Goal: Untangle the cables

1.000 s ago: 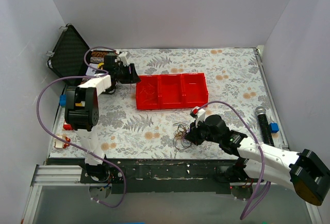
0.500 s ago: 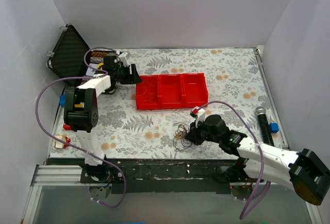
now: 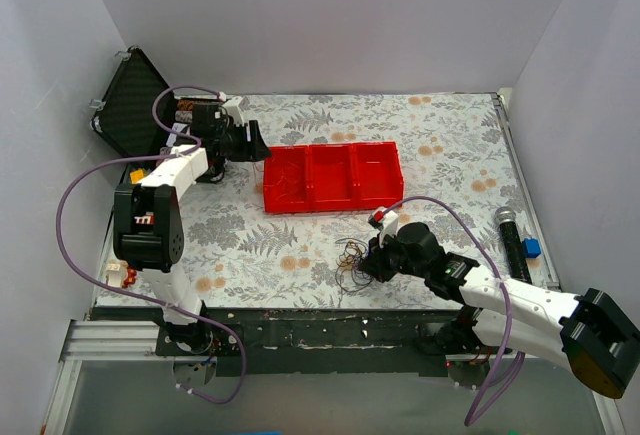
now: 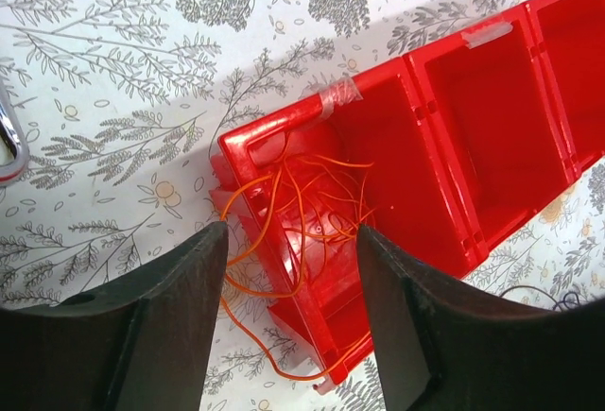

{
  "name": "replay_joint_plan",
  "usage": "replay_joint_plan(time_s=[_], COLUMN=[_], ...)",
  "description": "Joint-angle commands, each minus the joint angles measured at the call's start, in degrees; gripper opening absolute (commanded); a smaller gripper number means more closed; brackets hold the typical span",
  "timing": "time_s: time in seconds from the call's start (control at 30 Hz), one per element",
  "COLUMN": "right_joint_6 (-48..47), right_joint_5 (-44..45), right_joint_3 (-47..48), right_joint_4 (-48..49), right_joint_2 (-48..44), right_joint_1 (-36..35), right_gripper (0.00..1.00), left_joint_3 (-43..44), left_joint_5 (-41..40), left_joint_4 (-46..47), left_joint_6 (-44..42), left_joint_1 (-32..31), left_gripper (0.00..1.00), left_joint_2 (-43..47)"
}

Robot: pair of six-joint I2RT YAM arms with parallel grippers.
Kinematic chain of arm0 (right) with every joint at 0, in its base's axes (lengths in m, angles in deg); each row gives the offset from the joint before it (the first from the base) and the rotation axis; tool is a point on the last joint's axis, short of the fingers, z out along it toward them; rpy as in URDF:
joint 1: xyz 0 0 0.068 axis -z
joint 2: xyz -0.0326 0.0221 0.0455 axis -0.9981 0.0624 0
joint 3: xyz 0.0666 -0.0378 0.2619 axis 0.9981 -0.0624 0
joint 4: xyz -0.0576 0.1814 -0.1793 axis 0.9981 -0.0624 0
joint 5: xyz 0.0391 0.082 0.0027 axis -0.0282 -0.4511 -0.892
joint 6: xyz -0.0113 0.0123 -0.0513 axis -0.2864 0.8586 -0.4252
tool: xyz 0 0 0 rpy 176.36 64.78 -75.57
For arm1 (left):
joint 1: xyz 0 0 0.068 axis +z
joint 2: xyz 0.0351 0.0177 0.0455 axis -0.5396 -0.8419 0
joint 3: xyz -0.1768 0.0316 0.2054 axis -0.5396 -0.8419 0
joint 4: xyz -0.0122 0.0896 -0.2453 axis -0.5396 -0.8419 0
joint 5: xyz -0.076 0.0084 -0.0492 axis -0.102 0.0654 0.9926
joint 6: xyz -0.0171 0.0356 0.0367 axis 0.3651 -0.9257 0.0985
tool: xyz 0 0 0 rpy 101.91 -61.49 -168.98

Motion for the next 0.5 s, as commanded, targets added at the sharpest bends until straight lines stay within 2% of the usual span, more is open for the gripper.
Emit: replay_joint_plan(time_s=[0.0, 0.17, 0.3, 0.47], right_joint_6=[-0.4, -0.4, -0.4, -0.2], right_joint_5=[-0.4, -0.4, -0.7, -0.6], right_joint_3=[1.0, 0.9, 0.8, 0.8], right_joint_4=[2.9, 2.9, 3.0, 3.2], right_joint_2=[0.0, -0.2, -0.3, -0.1], right_joint_1=[0.2, 0.1, 0.2, 0.2], right_gripper=[0.02, 0.02, 0.02, 0.02], left_joint_3=[-1.4, -2.0, 0.3, -1.9], left_joint_5=[-1.0, -5.6, -3.2, 2.3], left_joint_4=[-2.1, 0.3, 0.5, -0.5], left_joint_6=[-1.6, -3.1, -2.5, -4.1], left_joint_1=[0.4, 1.8, 3.7, 3.7], left_gripper=[0.55, 0.57, 0.59, 0.55], left_joint_2=[2.9, 2.6, 1.1, 1.1])
